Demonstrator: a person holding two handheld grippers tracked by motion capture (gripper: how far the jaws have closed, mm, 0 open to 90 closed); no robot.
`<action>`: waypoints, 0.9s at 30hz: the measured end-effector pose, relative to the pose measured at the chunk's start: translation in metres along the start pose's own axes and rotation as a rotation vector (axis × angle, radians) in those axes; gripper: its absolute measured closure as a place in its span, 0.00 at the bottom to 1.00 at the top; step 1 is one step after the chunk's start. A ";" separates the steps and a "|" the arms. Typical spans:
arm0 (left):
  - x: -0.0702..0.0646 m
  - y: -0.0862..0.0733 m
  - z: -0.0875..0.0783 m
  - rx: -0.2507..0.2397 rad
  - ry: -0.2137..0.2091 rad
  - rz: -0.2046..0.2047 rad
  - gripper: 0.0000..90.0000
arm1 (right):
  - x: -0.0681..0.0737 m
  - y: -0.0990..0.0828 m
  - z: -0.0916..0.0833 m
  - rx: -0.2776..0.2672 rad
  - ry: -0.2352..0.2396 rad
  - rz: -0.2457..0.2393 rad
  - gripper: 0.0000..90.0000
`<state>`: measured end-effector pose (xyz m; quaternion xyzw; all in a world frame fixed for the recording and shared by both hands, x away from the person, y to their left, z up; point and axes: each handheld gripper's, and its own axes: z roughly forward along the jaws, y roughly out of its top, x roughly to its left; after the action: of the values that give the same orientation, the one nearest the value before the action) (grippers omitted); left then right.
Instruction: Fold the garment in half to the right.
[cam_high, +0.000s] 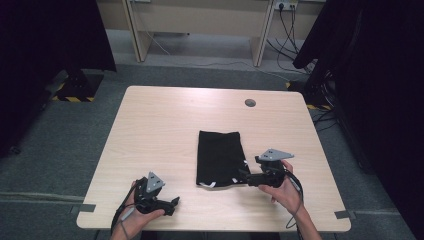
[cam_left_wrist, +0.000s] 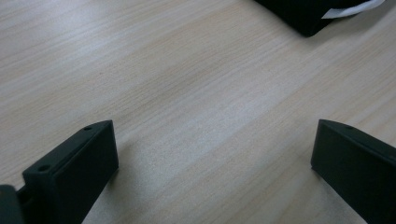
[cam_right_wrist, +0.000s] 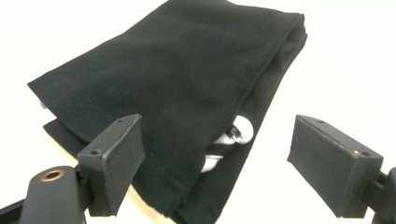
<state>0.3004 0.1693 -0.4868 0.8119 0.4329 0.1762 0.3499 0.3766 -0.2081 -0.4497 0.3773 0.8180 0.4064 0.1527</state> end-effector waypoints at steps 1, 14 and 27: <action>0.000 0.000 0.000 0.000 0.000 0.000 0.00 | 0.000 -0.001 -0.001 0.000 0.000 0.001 0.21; 0.000 0.000 0.000 0.002 0.002 -0.003 0.00 | -0.006 -0.017 -0.016 0.000 -0.015 0.013 0.20; 0.001 0.000 0.000 0.002 0.006 -0.008 0.00 | -0.006 -0.035 -0.029 0.009 -0.019 0.037 0.19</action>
<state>0.3006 0.1701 -0.4866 0.8099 0.4376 0.1768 0.3483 0.3472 -0.2422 -0.4587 0.3966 0.8113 0.4021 0.1512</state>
